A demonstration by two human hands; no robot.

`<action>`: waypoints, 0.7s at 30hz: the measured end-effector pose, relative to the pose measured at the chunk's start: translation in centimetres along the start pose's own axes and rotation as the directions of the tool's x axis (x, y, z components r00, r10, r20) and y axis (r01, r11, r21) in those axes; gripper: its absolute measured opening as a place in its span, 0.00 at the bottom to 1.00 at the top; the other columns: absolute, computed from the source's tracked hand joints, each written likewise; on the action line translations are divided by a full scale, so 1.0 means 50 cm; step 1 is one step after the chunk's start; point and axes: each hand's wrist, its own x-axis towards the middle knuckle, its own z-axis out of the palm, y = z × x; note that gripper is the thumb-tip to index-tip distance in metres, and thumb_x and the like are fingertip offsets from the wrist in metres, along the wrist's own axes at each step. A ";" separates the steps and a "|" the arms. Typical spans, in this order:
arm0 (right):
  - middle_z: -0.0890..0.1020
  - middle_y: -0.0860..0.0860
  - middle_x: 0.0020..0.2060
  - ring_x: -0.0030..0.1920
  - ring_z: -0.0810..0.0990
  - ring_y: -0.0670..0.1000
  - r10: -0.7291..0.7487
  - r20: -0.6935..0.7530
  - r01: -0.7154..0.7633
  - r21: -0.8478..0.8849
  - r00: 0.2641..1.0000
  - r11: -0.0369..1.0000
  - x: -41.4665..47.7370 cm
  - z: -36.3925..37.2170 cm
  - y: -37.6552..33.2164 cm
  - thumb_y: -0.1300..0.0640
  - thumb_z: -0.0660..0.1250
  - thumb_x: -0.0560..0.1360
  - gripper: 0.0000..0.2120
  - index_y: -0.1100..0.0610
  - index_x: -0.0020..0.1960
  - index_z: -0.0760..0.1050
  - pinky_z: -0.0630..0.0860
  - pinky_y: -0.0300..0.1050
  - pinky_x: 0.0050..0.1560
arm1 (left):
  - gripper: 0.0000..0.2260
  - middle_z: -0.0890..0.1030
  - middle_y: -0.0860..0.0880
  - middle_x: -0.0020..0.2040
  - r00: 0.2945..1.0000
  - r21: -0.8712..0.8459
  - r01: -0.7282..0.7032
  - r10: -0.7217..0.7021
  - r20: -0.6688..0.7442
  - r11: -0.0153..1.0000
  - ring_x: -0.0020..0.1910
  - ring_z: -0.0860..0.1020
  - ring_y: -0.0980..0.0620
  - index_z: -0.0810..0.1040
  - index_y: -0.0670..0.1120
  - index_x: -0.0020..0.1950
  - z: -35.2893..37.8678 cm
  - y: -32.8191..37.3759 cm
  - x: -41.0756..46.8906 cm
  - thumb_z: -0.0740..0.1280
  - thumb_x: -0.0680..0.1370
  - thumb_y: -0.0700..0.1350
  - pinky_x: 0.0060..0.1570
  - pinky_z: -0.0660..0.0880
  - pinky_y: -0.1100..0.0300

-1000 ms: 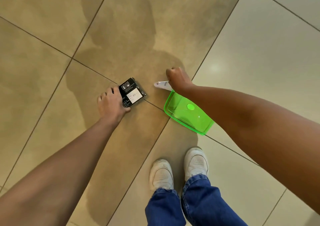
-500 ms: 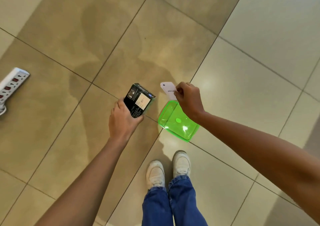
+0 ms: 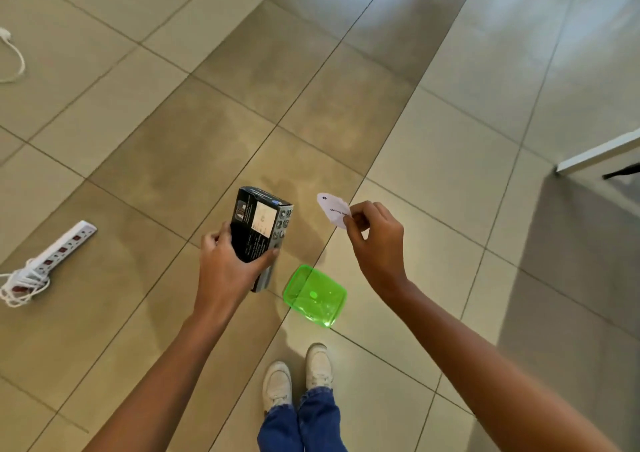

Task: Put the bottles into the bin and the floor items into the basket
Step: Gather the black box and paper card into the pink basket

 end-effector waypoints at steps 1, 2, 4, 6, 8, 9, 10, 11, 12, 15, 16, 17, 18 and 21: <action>0.77 0.49 0.36 0.35 0.74 0.47 -0.006 -0.021 0.005 -0.003 1.000 1.000 0.001 -0.030 -0.024 0.67 0.69 0.72 0.05 0.59 0.42 0.76 0.69 0.29 0.39 | 0.31 0.70 0.46 0.54 1.000 -0.008 -0.012 0.012 0.004 1.000 0.54 0.72 0.47 0.72 0.45 0.65 -0.016 0.031 -0.017 0.76 0.66 0.55 0.57 0.70 0.56; 0.77 0.49 0.37 0.35 0.74 0.47 -0.009 -0.040 0.008 -0.007 0.999 1.000 0.002 -0.058 -0.048 0.67 0.69 0.73 0.04 0.60 0.42 0.77 0.69 0.29 0.39 | 0.31 0.70 0.46 0.54 1.000 -0.015 -0.024 0.024 0.012 1.000 0.53 0.72 0.48 0.73 0.45 0.66 -0.031 0.059 -0.033 0.76 0.66 0.55 0.56 0.69 0.57; 0.77 0.48 0.37 0.35 0.74 0.46 -0.016 -0.081 0.015 -0.011 0.997 1.000 0.002 -0.115 -0.093 0.67 0.69 0.73 0.04 0.60 0.43 0.77 0.68 0.26 0.40 | 0.32 0.71 0.45 0.56 0.999 -0.030 -0.048 0.049 0.023 0.998 0.55 0.73 0.48 0.72 0.46 0.67 -0.054 0.106 -0.067 0.76 0.67 0.55 0.56 0.69 0.58; 0.77 0.48 0.38 0.35 0.73 0.44 -0.030 -0.115 0.027 -0.022 0.993 0.999 -0.001 -0.163 -0.132 0.67 0.69 0.73 0.04 0.60 0.43 0.78 0.67 0.25 0.41 | 0.34 0.72 0.45 0.58 0.997 -0.051 -0.074 0.076 0.033 0.996 0.59 0.72 0.48 0.70 0.47 0.70 -0.075 0.145 -0.100 0.75 0.67 0.56 0.58 0.69 0.59; 0.77 0.48 0.38 0.36 0.73 0.43 -0.038 -0.148 0.033 -0.036 0.988 0.999 -0.009 -0.215 -0.169 0.66 0.70 0.73 0.04 0.59 0.44 0.78 0.67 0.25 0.40 | 0.34 0.71 0.45 0.60 0.994 -0.078 -0.092 0.096 0.047 0.993 0.61 0.71 0.49 0.69 0.48 0.70 -0.098 0.189 -0.140 0.75 0.67 0.55 0.59 0.67 0.60; 0.78 0.49 0.38 0.36 0.73 0.43 -0.039 -0.170 0.032 -0.044 0.985 0.999 -0.014 -0.240 -0.186 0.66 0.70 0.73 0.04 0.59 0.44 0.78 0.67 0.26 0.40 | 0.33 0.71 0.45 0.59 0.992 -0.086 -0.107 0.111 0.051 0.991 0.60 0.72 0.49 0.70 0.48 0.70 -0.110 0.209 -0.161 0.76 0.68 0.55 0.58 0.67 0.61; 0.78 0.49 0.38 0.36 0.74 0.44 -0.036 -0.192 0.027 -0.052 0.981 0.998 -0.020 -0.260 -0.200 0.66 0.70 0.73 0.03 0.59 0.44 0.78 0.68 0.26 0.40 | 0.32 0.71 0.45 0.59 0.990 -0.092 -0.125 0.130 0.052 0.988 0.58 0.72 0.49 0.71 0.48 0.69 -0.120 0.224 -0.179 0.76 0.68 0.54 0.57 0.67 0.61; 0.78 0.49 0.38 0.36 0.74 0.43 -0.032 -0.222 0.020 -0.055 0.975 0.998 -0.028 -0.286 -0.215 0.66 0.70 0.73 0.03 0.59 0.45 0.78 0.67 0.26 0.40 | 0.31 0.71 0.45 0.58 0.986 -0.099 -0.149 0.156 0.057 0.984 0.56 0.72 0.51 0.71 0.49 0.68 -0.133 0.240 -0.199 0.76 0.68 0.54 0.56 0.68 0.62; 0.79 0.50 0.38 0.36 0.73 0.43 -0.027 -0.251 0.012 -0.058 0.968 0.998 -0.038 -0.311 -0.229 0.66 0.70 0.73 0.03 0.60 0.45 0.78 0.67 0.26 0.40 | 0.30 0.71 0.46 0.58 0.982 -0.106 -0.171 0.178 0.067 0.980 0.54 0.72 0.52 0.72 0.49 0.68 -0.145 0.253 -0.218 0.76 0.68 0.54 0.55 0.68 0.62; 0.79 0.51 0.38 0.36 0.73 0.43 -0.014 -0.319 -0.019 -0.100 0.948 0.995 -0.070 -0.382 -0.266 0.66 0.70 0.73 0.03 0.60 0.45 0.78 0.67 0.25 0.40 | 0.31 0.70 0.46 0.58 0.967 -0.101 -0.219 0.230 0.111 0.970 0.54 0.70 0.54 0.71 0.49 0.69 -0.178 0.280 -0.261 0.75 0.68 0.53 0.55 0.68 0.63; 0.79 0.51 0.38 0.36 0.73 0.43 -0.010 -0.343 -0.033 -0.121 0.939 0.992 -0.085 -0.406 -0.277 0.66 0.70 0.73 0.03 0.60 0.45 0.78 0.67 0.25 0.40 | 0.32 0.70 0.47 0.58 0.958 -0.092 -0.243 0.254 0.133 0.966 0.54 0.70 0.54 0.71 0.48 0.70 -0.189 0.289 -0.273 0.75 0.69 0.53 0.55 0.67 0.63; 0.79 0.51 0.39 0.36 0.73 0.43 -0.008 -0.365 -0.049 -0.146 0.931 0.988 -0.101 -0.430 -0.289 0.66 0.70 0.73 0.03 0.60 0.46 0.79 0.68 0.25 0.40 | 0.32 0.69 0.47 0.57 0.949 -0.083 -0.266 0.276 0.155 0.960 0.54 0.69 0.53 0.70 0.48 0.71 -0.200 0.301 -0.285 0.75 0.69 0.53 0.55 0.66 0.63; 0.80 0.52 0.39 0.37 0.74 0.43 -0.007 -0.391 -0.066 -0.173 0.920 0.983 -0.119 -0.453 -0.301 0.66 0.70 0.73 0.03 0.60 0.46 0.79 0.69 0.25 0.40 | 0.33 0.68 0.48 0.56 0.937 -0.079 -0.289 0.299 0.179 0.954 0.55 0.69 0.53 0.70 0.48 0.71 -0.210 0.313 -0.295 0.75 0.69 0.53 0.56 0.66 0.63; 0.80 0.52 0.41 0.38 0.74 0.43 0.007 -0.494 -0.134 -0.221 0.869 0.966 -0.182 -0.514 -0.336 0.65 0.71 0.73 0.04 0.61 0.48 0.79 0.70 0.25 0.42 | 0.32 0.69 0.48 0.55 0.878 -0.091 -0.401 0.411 0.245 0.912 0.53 0.69 0.54 0.72 0.48 0.69 -0.232 0.352 -0.321 0.75 0.68 0.54 0.55 0.67 0.62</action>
